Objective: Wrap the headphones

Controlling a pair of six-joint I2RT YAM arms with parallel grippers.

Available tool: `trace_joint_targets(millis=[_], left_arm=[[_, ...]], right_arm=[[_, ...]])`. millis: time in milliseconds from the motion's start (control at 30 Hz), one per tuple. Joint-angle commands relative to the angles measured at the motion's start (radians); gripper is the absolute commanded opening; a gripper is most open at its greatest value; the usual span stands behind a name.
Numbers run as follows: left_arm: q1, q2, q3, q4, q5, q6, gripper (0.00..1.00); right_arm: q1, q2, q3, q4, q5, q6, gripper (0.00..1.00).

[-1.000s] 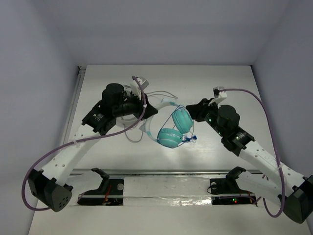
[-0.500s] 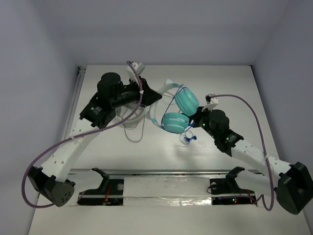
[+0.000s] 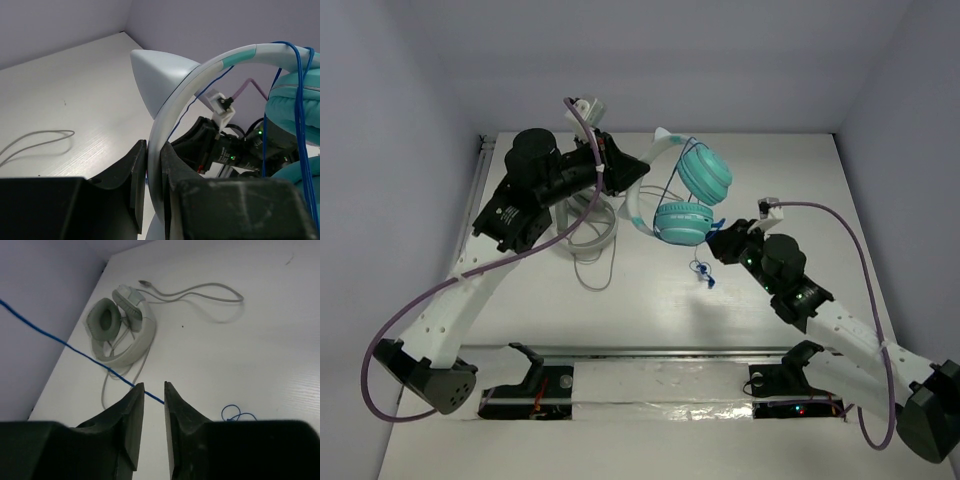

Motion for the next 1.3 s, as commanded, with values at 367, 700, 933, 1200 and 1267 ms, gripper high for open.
trace_joint_targets(millis=[367, 700, 933, 1200, 1267], left_arm=[[0.035, 0.015, 0.108, 0.038, -0.067, -0.043, 0.0], [0.046, 0.006, 0.115, 0.052, -0.033, -0.072, 0.0], [0.046, 0.011, 0.118, 0.053, -0.021, -0.073, 0.0], [0.065, 0.017, 0.135, 0.05, -0.019, -0.073, 0.0], [0.065, 0.021, 0.15, 0.05, -0.021, -0.078, 0.0]], right_arm=[[-0.008, -0.084, -0.088, 0.055, -0.233, 0.014, 0.48], [-0.008, 0.165, -0.018, 0.059, -0.065, 0.042, 0.68], [-0.008, 0.391, 0.034, 0.144, -0.036, 0.025, 0.69], [-0.008, 0.523, 0.027, 0.219, -0.016, 0.035, 0.64], [-0.008, 0.521, 0.017, 0.22, -0.014, 0.049, 0.61]])
